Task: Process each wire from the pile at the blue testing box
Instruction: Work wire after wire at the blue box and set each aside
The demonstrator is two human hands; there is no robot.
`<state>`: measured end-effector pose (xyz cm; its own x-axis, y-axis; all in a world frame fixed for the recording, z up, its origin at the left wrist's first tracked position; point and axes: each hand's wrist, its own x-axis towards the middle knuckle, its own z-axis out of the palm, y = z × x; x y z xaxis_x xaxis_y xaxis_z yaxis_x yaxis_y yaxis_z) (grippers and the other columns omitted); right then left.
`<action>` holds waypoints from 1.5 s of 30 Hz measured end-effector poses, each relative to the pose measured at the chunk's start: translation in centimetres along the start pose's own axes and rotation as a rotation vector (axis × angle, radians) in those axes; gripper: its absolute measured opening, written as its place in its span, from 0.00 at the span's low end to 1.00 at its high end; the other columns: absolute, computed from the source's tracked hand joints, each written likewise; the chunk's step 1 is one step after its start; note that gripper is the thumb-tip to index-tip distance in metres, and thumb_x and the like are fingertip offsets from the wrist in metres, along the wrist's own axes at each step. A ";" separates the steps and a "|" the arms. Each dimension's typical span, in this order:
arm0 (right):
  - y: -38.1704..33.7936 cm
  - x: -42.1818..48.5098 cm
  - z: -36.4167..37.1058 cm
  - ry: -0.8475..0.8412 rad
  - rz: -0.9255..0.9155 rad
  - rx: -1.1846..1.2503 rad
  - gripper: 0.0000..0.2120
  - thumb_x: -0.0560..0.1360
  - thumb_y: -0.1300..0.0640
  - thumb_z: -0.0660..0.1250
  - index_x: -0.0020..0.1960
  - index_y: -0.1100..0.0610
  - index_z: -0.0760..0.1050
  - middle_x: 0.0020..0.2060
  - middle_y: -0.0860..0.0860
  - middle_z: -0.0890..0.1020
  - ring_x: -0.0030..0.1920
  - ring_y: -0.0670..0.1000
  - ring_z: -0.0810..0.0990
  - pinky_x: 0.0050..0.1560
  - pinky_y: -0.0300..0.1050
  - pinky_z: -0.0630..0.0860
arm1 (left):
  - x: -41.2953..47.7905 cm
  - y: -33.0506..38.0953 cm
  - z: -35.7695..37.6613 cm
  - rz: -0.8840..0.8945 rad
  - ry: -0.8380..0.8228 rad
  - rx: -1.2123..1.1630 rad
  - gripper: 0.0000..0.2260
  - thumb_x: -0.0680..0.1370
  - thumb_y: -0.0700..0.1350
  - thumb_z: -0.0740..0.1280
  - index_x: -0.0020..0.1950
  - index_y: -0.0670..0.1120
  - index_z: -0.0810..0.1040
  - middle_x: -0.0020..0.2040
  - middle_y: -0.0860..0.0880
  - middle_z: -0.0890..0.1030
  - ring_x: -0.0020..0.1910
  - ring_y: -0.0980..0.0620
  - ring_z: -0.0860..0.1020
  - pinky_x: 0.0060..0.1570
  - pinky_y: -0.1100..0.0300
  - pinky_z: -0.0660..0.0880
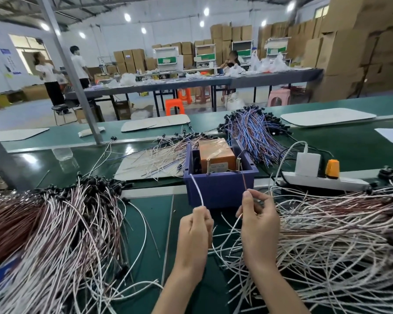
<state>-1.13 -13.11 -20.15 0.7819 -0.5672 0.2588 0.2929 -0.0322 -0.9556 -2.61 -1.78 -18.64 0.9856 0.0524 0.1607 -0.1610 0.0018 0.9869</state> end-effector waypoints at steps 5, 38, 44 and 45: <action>0.1 0.2 0.1 0.008 -0.018 0.030 0.02 0.82 0.50 0.65 0.52 0.48 0.75 0.31 0.45 0.82 0.30 0.42 0.77 0.33 0.35 0.71 | -0.1 0.1 0.1 0.009 -0.058 -0.014 0.16 0.74 0.49 0.58 0.30 0.48 0.56 0.29 0.45 0.56 0.31 0.49 0.52 0.33 0.49 0.52; -0.3 0.8 0.5 -0.069 -0.025 0.070 0.03 0.82 0.53 0.65 0.51 0.50 0.77 0.30 0.45 0.82 0.29 0.40 0.76 0.34 0.31 0.72 | 1.3 -1.3 0.8 0.116 -0.095 0.123 0.21 0.80 0.53 0.57 0.28 0.51 0.58 0.26 0.53 0.59 0.27 0.54 0.55 0.27 0.62 0.56; -0.2 1.1 0.3 -0.073 0.005 0.105 0.04 0.82 0.52 0.66 0.52 0.51 0.78 0.29 0.46 0.81 0.30 0.40 0.76 0.35 0.30 0.71 | 1.4 -1.3 0.8 0.104 -0.096 0.122 0.20 0.79 0.54 0.57 0.29 0.50 0.58 0.27 0.52 0.59 0.27 0.54 0.55 0.27 0.61 0.56; -0.2 1.1 0.3 -0.075 0.007 0.107 0.04 0.82 0.52 0.66 0.52 0.51 0.78 0.29 0.46 0.81 0.29 0.40 0.76 0.35 0.31 0.71 | 1.4 -1.3 0.8 0.103 -0.098 0.121 0.20 0.79 0.54 0.57 0.29 0.50 0.58 0.27 0.52 0.59 0.27 0.54 0.55 0.27 0.61 0.56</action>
<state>-0.13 -13.49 -19.58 0.8217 -0.5039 0.2662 0.3414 0.0612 -0.9379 -1.02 -2.55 -19.72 0.9655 -0.0510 0.2554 -0.2598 -0.1187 0.9583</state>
